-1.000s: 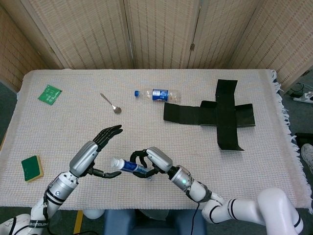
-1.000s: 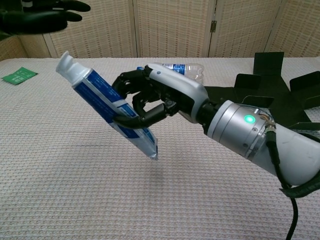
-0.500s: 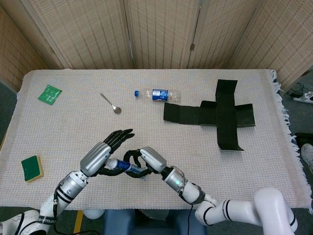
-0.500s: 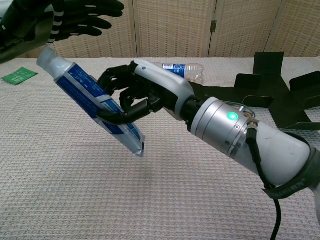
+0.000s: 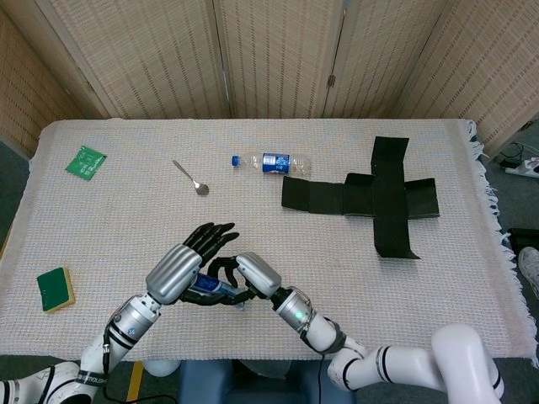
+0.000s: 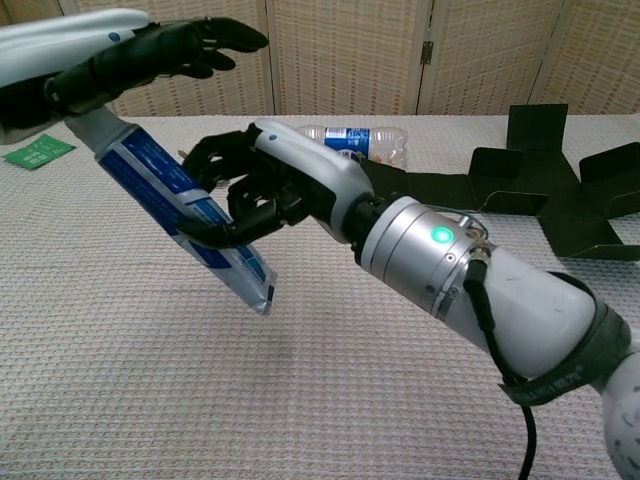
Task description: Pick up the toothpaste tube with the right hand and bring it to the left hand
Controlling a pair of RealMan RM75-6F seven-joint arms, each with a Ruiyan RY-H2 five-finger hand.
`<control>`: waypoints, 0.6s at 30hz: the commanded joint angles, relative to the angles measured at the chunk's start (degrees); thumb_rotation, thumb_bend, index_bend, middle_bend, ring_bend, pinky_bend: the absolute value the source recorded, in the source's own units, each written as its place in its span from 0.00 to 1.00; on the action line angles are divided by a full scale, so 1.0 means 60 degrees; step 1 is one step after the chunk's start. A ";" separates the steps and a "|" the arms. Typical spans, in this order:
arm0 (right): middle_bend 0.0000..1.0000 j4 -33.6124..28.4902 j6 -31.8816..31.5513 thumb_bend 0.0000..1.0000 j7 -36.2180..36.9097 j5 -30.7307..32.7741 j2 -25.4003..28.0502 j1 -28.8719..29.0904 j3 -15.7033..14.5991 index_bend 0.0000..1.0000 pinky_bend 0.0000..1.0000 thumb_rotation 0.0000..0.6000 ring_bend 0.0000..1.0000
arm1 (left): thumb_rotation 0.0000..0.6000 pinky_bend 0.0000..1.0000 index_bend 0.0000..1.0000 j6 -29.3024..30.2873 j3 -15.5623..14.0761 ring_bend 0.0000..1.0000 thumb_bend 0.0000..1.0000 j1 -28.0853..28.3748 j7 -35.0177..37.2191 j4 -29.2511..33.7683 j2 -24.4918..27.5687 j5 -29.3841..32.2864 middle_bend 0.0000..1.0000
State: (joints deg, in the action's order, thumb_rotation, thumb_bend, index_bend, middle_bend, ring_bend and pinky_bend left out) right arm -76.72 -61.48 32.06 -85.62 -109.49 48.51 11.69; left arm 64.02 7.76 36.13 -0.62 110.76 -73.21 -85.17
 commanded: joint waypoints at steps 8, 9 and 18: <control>0.71 -0.0117 -0.0109 0.92 -0.0374 0.0169 -0.0220 -0.0084 0.0140 0.86 0.54 1.00 0.76 | 0.06 0.00 0.02 0.0011 -0.0104 0.03 0.15 -0.0008 -0.0591 -0.0014 -0.0036 0.0034 0.04; 0.71 -0.0158 -0.0101 0.92 -0.0411 0.0171 -0.0210 -0.0087 0.0142 0.86 0.54 1.00 0.76 | 0.06 0.00 0.02 0.0041 -0.0109 0.03 0.15 -0.0016 -0.0707 -0.0034 -0.0047 0.0020 0.04; 0.71 -0.0393 -0.0049 0.92 -0.0674 0.0242 -0.0144 -0.0159 0.0150 0.86 0.54 1.00 0.76 | 0.05 0.00 0.02 0.0159 -0.0229 0.03 0.15 -0.0090 -0.1333 -0.0052 -0.0123 -0.0055 0.04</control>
State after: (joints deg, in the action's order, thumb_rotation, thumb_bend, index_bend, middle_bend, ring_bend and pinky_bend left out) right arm -79.07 -61.77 28.03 -84.18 -110.36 47.55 12.59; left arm 65.00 6.43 35.62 -8.63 110.40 -73.96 -85.50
